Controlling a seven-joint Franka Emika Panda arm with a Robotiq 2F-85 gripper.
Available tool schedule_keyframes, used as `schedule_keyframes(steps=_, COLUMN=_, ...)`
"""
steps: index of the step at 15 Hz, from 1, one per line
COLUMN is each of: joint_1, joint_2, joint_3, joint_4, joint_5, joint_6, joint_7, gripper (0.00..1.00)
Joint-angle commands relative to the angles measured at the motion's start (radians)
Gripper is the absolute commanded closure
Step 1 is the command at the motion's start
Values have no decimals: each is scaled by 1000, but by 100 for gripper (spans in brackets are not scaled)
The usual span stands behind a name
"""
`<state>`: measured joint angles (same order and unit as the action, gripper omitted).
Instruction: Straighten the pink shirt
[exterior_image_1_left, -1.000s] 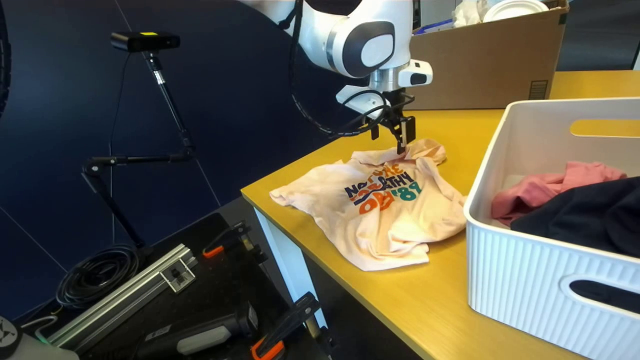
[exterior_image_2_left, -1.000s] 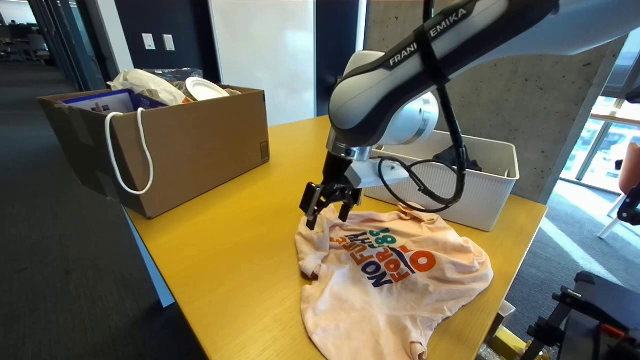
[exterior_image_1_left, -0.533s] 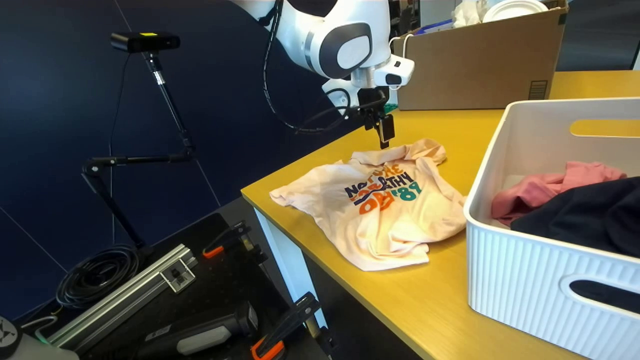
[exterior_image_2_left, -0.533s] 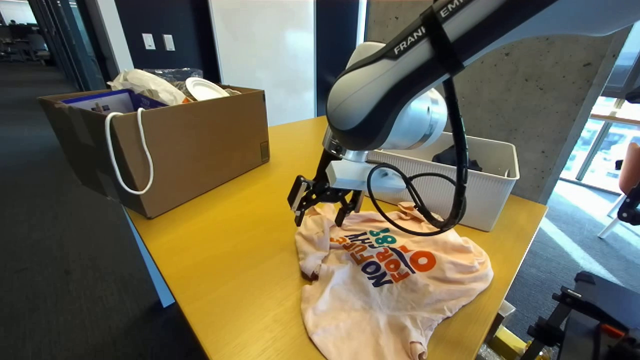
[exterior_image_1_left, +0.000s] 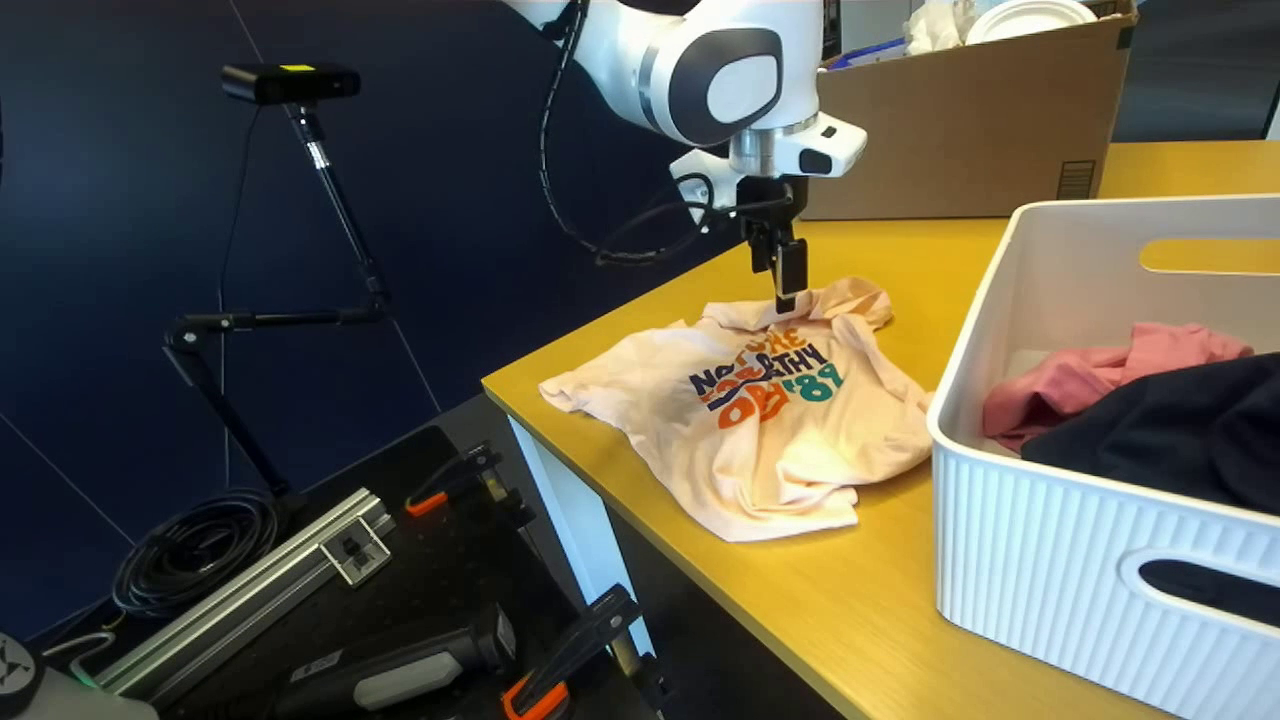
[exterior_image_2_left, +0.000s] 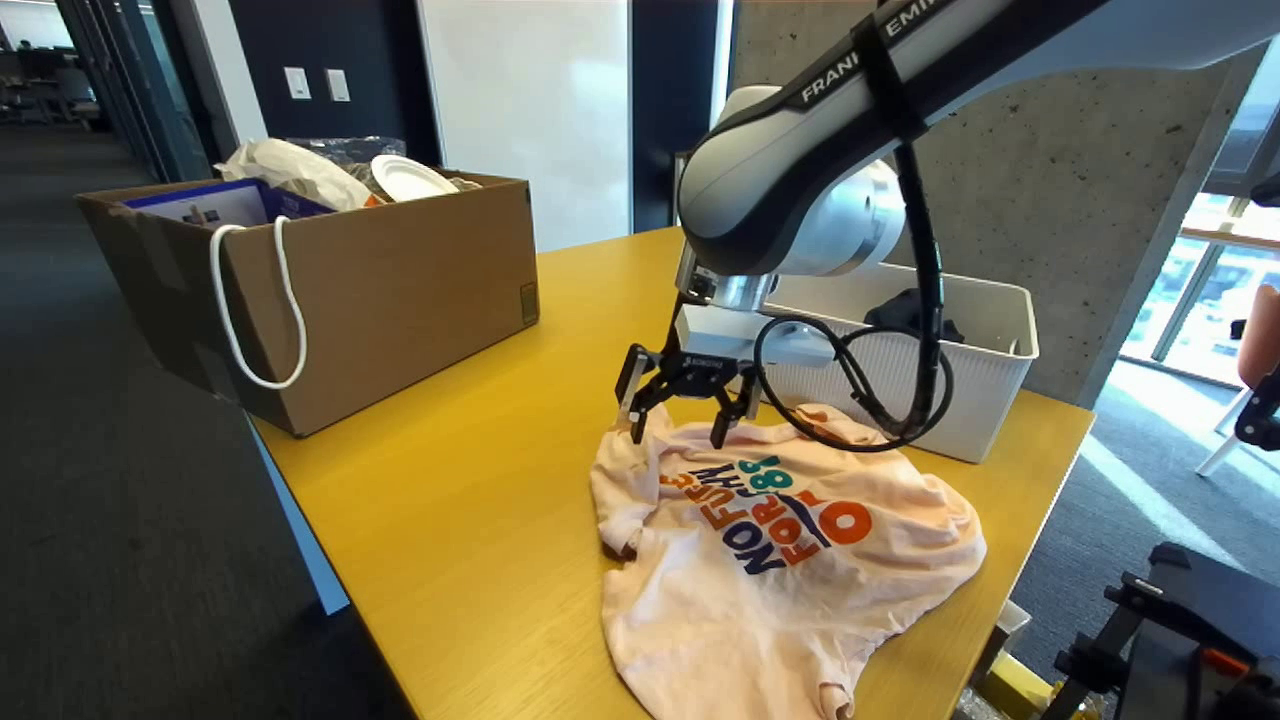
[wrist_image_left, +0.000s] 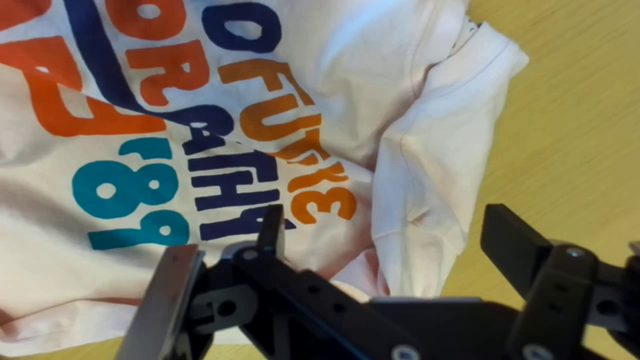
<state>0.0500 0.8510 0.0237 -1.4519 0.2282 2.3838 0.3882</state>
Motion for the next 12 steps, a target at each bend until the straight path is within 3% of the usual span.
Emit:
schedule_keyframes(steps=1, joint_1=-2, joint_2=74, joint_3=-4, joint_4=127, joint_5=11, joint_6=-97, joint_7=19, gripper=0)
schedule_keyframes(steps=9, joint_1=9, joint_2=226, joint_3=-10, joint_4=318, joint_5=-2, joint_6=-98, joint_7=26, gripper=0)
schedule_keyframes(steps=10, joint_1=10, joint_2=235, joint_3=-9, joint_4=328, joint_5=-4, joint_6=-91, joint_7=20, gripper=6)
schedule_keyframes(steps=11, joint_1=9, joint_2=244, joint_3=-6, joint_4=340, joint_5=-3, joint_6=-91, joint_7=16, gripper=28)
schedule_keyframes(steps=12, joint_1=11, joint_2=252, joint_3=-5, joint_4=348, joint_5=-3, joint_6=-89, joint_7=16, gripper=30)
